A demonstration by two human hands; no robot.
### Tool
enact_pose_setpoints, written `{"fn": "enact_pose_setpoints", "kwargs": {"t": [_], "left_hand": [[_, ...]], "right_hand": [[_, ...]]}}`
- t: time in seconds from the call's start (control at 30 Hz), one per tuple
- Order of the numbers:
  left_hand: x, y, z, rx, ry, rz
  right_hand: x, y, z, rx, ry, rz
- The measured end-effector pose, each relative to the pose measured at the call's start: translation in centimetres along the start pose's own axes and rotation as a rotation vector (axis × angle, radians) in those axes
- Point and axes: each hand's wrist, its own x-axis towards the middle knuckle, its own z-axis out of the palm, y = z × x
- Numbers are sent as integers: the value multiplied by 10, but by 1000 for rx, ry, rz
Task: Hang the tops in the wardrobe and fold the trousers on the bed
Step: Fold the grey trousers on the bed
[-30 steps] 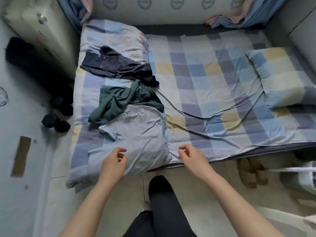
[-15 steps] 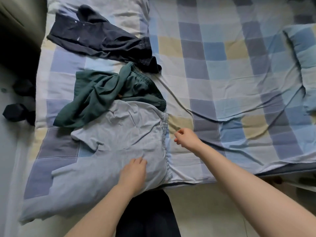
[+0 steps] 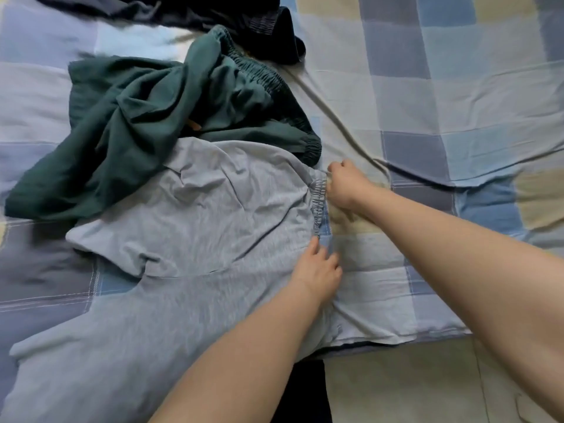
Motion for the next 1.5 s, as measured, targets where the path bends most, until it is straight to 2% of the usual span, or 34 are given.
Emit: {"fn": "enact_pose_setpoints", "kwargs": {"t": [0.07, 0.17, 0.27, 0.33, 0.43, 0.5, 0.57, 0.63, 0.77, 0.87, 0.93, 1.0, 1.13, 1.2, 1.27, 1.37, 1.5], "left_hand": [[10, 2, -3, 57, -72, 1], [19, 4, -4, 111, -189, 11], [16, 3, -9, 90, -168, 28], [7, 6, -10, -9, -56, 33], [-22, 12, -9, -187, 178, 78], [-45, 10, -1, -272, 335, 107], [-69, -5, 10, -357, 477, 90], [-95, -35, 20, -463, 542, -10], [-155, -106, 44, -701, 425, -293], [-191, -128, 56, -913, 380, -461], [-204, -124, 53, -1039, 448, -616], [-214, -112, 43, -1158, 524, -736], [-236, -92, 21, -1231, 636, -875], [-259, -85, 5, -1251, 661, -815], [-285, -81, -11, -1179, 705, -686], [-333, -84, -39, -1067, 753, -543], [-393, -89, -68, -872, 787, -456]], "right_hand": [[12, 0, 8, -69, 11, -6], [20, 0, 22, -73, -63, 11], [19, 1, 31, 47, -58, 39], [18, 2, 33, 158, -14, 10], [17, 1, 29, 327, -60, -13], [17, 0, 27, 223, -77, -34], [14, -2, 27, 152, -8, -24], [5, -4, 26, 192, 67, 11], [-28, -11, 19, 333, 149, 4], [-71, -25, 11, 395, 225, -190], [-102, -39, 8, 273, 210, -384], [-129, -53, 3, 162, 126, -463], [-179, -69, -8, -198, -8, -605], [-211, -70, -22, -305, -31, -609], [-234, -68, -40, -298, 22, -619], [-277, -65, -88, -102, 175, -532], [-347, -73, -155, 316, 348, -407]]}}
